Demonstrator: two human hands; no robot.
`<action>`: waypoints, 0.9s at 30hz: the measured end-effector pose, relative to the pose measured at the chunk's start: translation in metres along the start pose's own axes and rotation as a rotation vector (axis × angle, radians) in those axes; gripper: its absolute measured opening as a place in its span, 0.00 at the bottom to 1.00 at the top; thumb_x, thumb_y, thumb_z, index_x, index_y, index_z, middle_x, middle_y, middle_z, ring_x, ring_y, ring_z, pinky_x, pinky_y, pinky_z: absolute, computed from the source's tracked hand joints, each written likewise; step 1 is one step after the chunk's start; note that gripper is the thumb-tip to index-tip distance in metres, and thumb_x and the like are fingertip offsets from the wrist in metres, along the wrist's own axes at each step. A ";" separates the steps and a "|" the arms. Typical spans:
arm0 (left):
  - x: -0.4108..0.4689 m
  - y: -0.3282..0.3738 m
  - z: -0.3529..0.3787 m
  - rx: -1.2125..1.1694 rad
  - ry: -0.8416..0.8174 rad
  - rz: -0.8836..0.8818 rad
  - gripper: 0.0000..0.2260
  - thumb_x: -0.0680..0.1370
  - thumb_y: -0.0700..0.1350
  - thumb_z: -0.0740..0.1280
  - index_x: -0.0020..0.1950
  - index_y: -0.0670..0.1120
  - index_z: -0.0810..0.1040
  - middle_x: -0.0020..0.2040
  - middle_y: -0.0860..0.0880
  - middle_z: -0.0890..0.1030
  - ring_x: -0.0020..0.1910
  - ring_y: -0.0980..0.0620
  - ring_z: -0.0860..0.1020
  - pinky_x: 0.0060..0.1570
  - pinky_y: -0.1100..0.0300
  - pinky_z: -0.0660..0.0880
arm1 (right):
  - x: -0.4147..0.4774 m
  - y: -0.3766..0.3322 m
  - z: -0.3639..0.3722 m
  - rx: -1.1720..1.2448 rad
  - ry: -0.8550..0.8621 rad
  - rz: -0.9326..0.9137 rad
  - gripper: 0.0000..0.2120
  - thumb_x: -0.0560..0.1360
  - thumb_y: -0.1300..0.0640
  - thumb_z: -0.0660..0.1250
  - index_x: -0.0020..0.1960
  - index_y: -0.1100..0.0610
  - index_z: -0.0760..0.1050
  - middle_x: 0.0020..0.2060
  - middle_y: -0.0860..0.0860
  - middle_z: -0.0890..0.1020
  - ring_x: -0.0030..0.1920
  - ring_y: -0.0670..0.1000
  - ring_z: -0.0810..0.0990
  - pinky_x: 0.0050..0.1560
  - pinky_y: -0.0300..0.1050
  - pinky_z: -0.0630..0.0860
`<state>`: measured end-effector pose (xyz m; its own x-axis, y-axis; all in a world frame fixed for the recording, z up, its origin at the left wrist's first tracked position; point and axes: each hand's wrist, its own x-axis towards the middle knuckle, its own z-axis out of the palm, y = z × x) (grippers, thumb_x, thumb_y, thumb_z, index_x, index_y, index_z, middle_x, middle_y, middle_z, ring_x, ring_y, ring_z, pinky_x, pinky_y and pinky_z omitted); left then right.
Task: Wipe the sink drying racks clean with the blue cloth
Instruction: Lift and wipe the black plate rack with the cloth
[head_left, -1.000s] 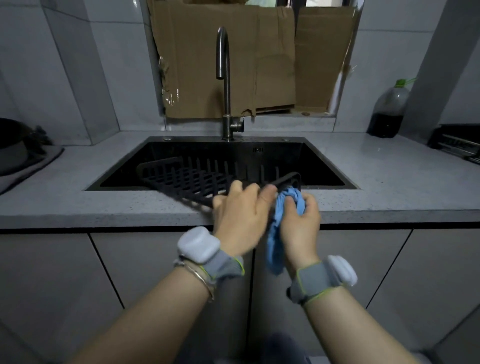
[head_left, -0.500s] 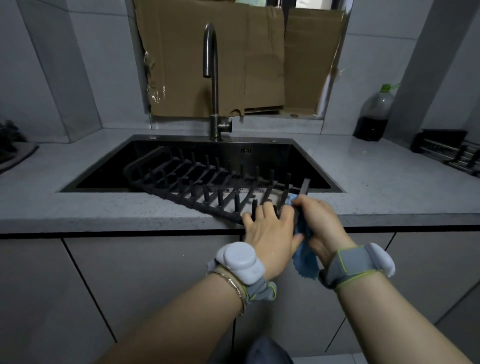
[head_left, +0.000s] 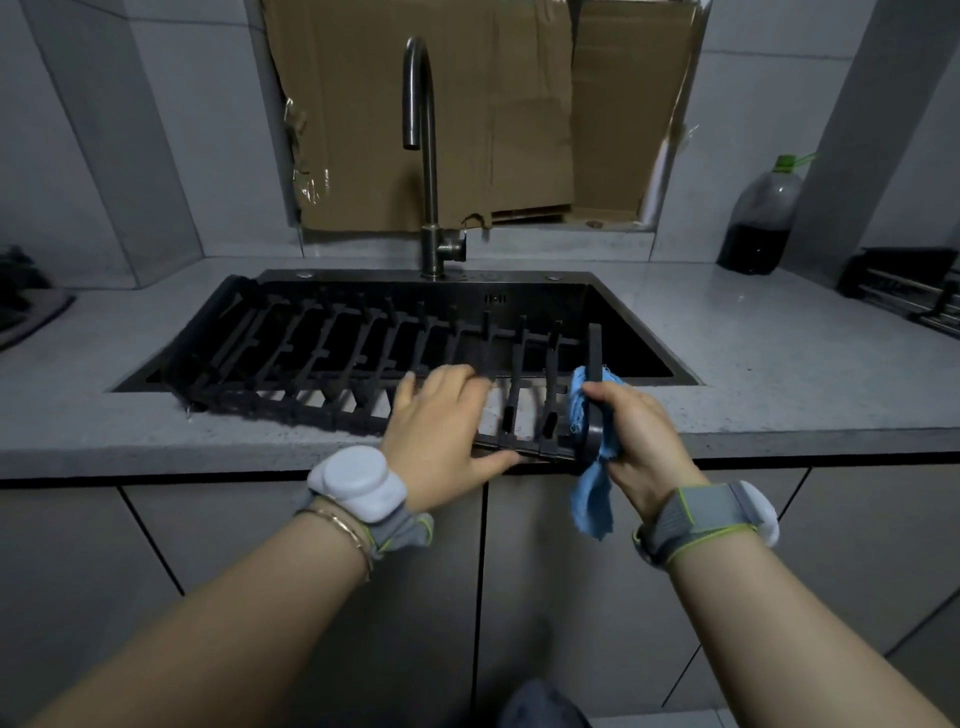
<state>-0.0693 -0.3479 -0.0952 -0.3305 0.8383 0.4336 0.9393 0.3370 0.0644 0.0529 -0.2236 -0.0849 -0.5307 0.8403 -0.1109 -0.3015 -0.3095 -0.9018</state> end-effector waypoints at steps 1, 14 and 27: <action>0.001 -0.004 -0.001 0.055 -0.034 0.000 0.29 0.75 0.63 0.61 0.70 0.48 0.64 0.66 0.50 0.66 0.69 0.49 0.62 0.68 0.51 0.56 | 0.001 0.000 0.002 -0.010 0.001 0.005 0.06 0.76 0.66 0.62 0.42 0.60 0.75 0.31 0.55 0.79 0.29 0.50 0.78 0.31 0.39 0.76; 0.006 -0.002 0.004 0.087 -0.041 0.041 0.19 0.78 0.58 0.60 0.57 0.45 0.77 0.63 0.46 0.67 0.65 0.45 0.63 0.57 0.52 0.62 | 0.000 -0.021 0.011 -1.405 -0.116 -0.653 0.12 0.75 0.62 0.59 0.54 0.56 0.79 0.39 0.50 0.77 0.53 0.54 0.66 0.50 0.45 0.66; -0.037 -0.003 0.022 -1.010 0.327 -0.799 0.06 0.78 0.43 0.65 0.50 0.40 0.73 0.35 0.49 0.74 0.37 0.45 0.77 0.34 0.62 0.73 | -0.009 -0.011 0.006 -1.114 -0.064 -0.603 0.11 0.73 0.67 0.60 0.47 0.57 0.78 0.37 0.47 0.74 0.49 0.50 0.67 0.43 0.38 0.62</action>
<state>-0.0619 -0.3702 -0.1316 -0.9165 0.3707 0.1502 0.2009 0.1022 0.9743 0.0564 -0.2299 -0.0711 -0.5881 0.6846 0.4306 0.3031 0.6802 -0.6674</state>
